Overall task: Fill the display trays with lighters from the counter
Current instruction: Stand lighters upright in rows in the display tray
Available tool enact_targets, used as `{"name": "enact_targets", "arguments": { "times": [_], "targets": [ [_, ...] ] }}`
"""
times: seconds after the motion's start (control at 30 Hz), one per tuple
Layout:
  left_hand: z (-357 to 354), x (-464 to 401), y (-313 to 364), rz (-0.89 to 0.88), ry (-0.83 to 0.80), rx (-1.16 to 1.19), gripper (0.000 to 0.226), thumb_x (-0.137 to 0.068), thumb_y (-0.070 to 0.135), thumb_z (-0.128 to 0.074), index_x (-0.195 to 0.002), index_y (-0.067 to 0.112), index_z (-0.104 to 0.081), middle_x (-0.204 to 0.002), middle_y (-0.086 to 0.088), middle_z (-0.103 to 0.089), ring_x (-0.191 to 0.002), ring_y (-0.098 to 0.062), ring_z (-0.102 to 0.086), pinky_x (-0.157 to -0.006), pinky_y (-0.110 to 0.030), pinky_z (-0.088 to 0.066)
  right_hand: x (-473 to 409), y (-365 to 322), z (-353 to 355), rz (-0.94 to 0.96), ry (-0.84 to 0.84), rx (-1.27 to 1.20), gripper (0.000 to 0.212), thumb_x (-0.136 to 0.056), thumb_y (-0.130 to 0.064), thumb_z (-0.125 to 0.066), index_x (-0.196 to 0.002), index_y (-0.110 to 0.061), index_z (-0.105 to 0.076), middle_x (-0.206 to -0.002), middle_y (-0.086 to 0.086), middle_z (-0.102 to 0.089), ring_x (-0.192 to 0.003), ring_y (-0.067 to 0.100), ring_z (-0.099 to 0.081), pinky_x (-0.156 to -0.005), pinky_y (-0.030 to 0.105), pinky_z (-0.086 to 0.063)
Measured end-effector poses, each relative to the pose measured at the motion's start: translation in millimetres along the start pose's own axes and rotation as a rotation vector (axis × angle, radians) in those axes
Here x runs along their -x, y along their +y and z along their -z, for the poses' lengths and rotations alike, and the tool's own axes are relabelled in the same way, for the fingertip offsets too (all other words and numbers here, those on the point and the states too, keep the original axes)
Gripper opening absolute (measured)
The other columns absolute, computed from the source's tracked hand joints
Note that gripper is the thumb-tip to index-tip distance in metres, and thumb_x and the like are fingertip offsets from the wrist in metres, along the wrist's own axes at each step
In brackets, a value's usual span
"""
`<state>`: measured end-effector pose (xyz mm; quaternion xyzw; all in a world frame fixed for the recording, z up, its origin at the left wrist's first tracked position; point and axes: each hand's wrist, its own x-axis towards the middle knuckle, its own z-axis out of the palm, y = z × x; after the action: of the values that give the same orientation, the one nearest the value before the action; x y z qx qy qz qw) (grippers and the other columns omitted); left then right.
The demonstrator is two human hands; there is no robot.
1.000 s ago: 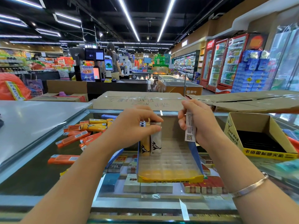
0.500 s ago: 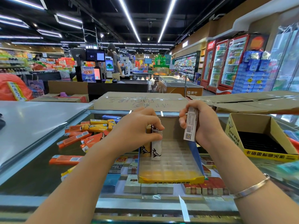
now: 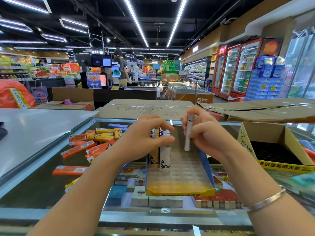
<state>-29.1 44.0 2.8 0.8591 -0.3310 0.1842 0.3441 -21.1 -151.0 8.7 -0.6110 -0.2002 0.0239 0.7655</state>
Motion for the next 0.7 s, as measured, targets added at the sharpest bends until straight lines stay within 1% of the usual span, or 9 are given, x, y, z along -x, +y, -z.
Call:
{"name": "enact_targets", "arguments": {
  "times": [0.07, 0.17, 0.27, 0.37, 0.43, 0.47, 0.57, 0.63, 0.7],
  "targets": [
    [0, 0, 2, 0.022, 0.099, 0.072, 0.015, -0.084, 0.039, -0.062, -0.099, 0.037, -0.062, -0.091, 0.021, -0.057, -0.093, 0.006, -0.05, -0.08, -0.012, -0.038, 1, 0, 1, -0.002, -0.087, 0.059, 0.059, -0.064, 0.026, -0.044, -0.105, -0.016, -0.044, -0.083, 0.007, -0.056, -0.064, 0.011, -0.059, -0.056, 0.024, -0.049],
    [0, -1, 4, 0.033, 0.188, 0.134, 0.013, -0.085, 0.04, -0.06, -0.098, 0.043, -0.06, -0.086, 0.02, -0.059, -0.088, 0.003, -0.053, -0.074, -0.006, -0.04, 0, 1, 0, 0.053, -0.129, 0.216, 0.056, -0.075, 0.023, -0.054, -0.109, -0.019, -0.041, -0.078, 0.004, -0.067, -0.068, 0.013, -0.065, -0.063, 0.024, -0.054],
    [-3, -2, 5, 0.015, 0.205, 0.139, 0.018, -0.083, 0.044, -0.06, -0.101, 0.044, -0.058, -0.088, 0.02, -0.06, -0.089, 0.002, -0.054, -0.074, -0.004, -0.038, 0, 1, -4, 0.083, -0.145, 0.362, 0.051, -0.074, 0.014, -0.064, -0.106, -0.019, -0.043, -0.075, 0.003, -0.072, -0.07, 0.014, -0.067, -0.065, 0.024, -0.054],
    [-6, -2, 4, -0.024, 0.197, 0.132, 0.021, -0.082, 0.043, -0.064, -0.102, 0.047, -0.058, -0.092, 0.02, -0.061, -0.091, 0.002, -0.053, -0.077, -0.004, -0.037, 1, 1, -8, 0.075, -0.176, 0.427, 0.042, -0.074, 0.007, -0.07, -0.101, -0.017, -0.049, -0.073, 0.004, -0.073, -0.069, 0.015, -0.069, -0.063, 0.022, -0.054],
    [-7, -1, 5, -0.044, 0.2, 0.137, 0.027, -0.08, 0.039, -0.067, -0.102, 0.05, -0.057, -0.092, 0.021, -0.06, -0.09, 0.002, -0.054, -0.077, -0.005, -0.038, 2, 0, -9, 0.079, -0.178, 0.442, 0.035, -0.071, -0.001, -0.074, -0.095, -0.016, -0.054, -0.075, 0.006, -0.073, -0.069, 0.016, -0.068, -0.06, 0.023, -0.054],
    [-6, -1, 5, -0.045, 0.208, 0.141, 0.029, -0.08, 0.038, -0.068, -0.103, 0.051, -0.056, -0.091, 0.022, -0.06, -0.089, 0.002, -0.054, -0.077, -0.005, -0.038, 2, -1, -9, 0.085, -0.171, 0.461, 0.032, -0.07, -0.004, -0.075, -0.092, -0.016, -0.057, -0.074, 0.007, -0.073, -0.067, 0.017, -0.067, -0.058, 0.024, -0.051],
    [-4, -1, 8, -0.056, 0.227, 0.154, 0.026, -0.08, 0.035, -0.069, -0.1, 0.048, -0.058, -0.09, 0.026, -0.06, -0.086, 0.004, -0.054, -0.077, -0.004, -0.039, 3, -2, -10, 0.107, -0.156, 0.494, 0.026, -0.069, -0.006, -0.077, -0.085, -0.009, -0.058, -0.065, 0.006, -0.067, -0.051, 0.012, -0.057, -0.045, 0.019, -0.044],
    [-4, -1, 9, -0.05, 0.226, 0.195, 0.022, -0.08, 0.031, -0.071, -0.094, 0.044, -0.059, -0.086, 0.029, -0.06, -0.083, 0.007, -0.056, -0.075, -0.003, -0.039, 4, -2, -12, 0.117, -0.162, 0.481, 0.026, -0.065, -0.009, -0.079, -0.079, -0.011, -0.058, -0.062, 0.005, -0.064, -0.046, 0.01, -0.054, -0.041, 0.017, -0.041],
    [-2, -1, 10, -0.03, 0.216, 0.279, 0.022, -0.079, 0.026, -0.072, -0.089, 0.04, -0.06, -0.081, 0.028, -0.062, -0.078, 0.008, -0.059, -0.071, -0.004, -0.042, 6, -4, -14, 0.128, -0.168, 0.476, 0.024, -0.059, -0.02, -0.079, -0.073, -0.016, -0.06, -0.06, 0.003, -0.063, -0.044, 0.009, -0.053, -0.04, 0.017, -0.042]
  ]
}}
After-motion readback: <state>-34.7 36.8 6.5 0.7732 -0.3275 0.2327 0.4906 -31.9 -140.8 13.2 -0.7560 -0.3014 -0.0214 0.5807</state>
